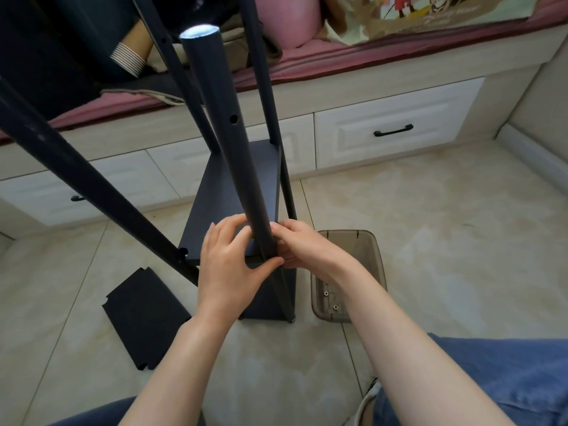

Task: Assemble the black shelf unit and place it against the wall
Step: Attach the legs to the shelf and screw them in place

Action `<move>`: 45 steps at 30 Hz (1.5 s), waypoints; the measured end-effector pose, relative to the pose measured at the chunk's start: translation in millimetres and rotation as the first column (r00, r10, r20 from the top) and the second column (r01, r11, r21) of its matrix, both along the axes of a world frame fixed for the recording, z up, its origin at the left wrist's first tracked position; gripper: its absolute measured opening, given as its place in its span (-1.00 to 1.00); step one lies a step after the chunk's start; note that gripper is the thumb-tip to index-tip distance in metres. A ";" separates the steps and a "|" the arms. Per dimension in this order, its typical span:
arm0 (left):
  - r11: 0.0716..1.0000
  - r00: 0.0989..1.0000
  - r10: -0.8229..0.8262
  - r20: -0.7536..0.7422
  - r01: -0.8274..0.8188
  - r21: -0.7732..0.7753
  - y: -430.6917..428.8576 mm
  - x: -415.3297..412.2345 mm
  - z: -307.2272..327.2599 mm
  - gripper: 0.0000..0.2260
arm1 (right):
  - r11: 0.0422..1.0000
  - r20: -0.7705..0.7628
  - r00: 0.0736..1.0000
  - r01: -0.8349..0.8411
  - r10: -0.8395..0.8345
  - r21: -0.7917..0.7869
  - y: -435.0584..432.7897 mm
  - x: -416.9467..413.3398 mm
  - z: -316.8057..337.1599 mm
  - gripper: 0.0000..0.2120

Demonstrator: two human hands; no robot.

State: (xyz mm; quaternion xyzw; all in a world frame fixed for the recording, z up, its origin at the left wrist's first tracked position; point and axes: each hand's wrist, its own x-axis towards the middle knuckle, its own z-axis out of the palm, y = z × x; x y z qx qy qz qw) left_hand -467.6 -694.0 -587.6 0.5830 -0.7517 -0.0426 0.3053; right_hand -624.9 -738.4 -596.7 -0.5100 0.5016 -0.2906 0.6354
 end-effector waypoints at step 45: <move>0.977 0.986 0.073 0.150 -0.041 -0.208 1.2 -0.9 -41.1 -0.51 | 0.957 -0.793 0.561 0.005 0.237 0.289 -18.8 -63.1 -234.7 -0.66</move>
